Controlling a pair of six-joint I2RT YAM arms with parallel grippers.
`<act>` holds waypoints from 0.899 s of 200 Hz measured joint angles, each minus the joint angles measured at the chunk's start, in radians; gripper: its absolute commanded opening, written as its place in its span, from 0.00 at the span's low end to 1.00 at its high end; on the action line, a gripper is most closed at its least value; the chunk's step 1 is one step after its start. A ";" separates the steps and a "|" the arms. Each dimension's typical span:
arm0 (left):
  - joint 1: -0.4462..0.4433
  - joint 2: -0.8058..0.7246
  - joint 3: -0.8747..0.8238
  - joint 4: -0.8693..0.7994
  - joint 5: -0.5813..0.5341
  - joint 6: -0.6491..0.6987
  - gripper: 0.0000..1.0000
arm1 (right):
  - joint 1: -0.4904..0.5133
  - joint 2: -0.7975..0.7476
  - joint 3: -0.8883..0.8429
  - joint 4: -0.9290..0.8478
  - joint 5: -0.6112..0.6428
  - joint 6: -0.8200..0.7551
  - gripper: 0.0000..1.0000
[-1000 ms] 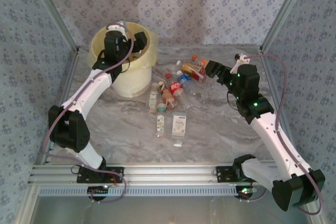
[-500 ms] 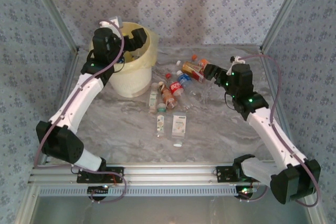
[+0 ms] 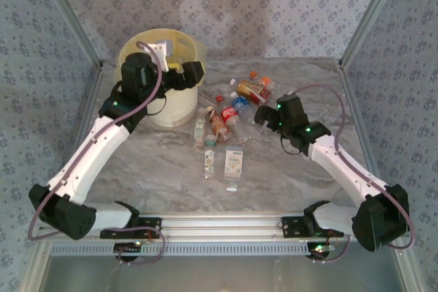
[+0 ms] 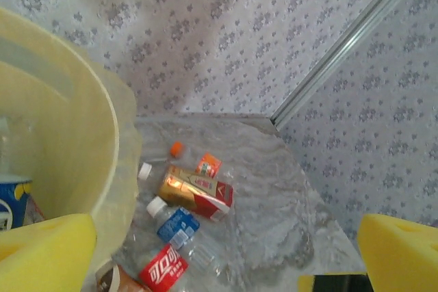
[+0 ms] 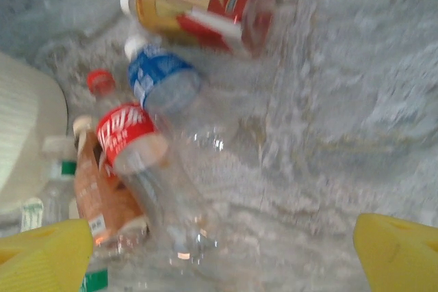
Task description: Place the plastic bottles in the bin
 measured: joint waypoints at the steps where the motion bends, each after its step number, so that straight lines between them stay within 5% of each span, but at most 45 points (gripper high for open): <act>1: -0.001 -0.002 -0.003 -0.001 0.000 0.000 0.98 | 0.003 0.001 0.000 -0.002 0.000 0.002 1.00; 83: -0.005 -0.131 -0.210 -0.063 -0.090 0.004 0.98 | 0.335 0.135 0.013 -0.098 0.008 0.099 1.00; 180: -0.005 -0.139 -0.222 -0.104 -0.171 0.003 0.98 | 0.448 0.455 0.198 -0.252 -0.033 0.102 1.00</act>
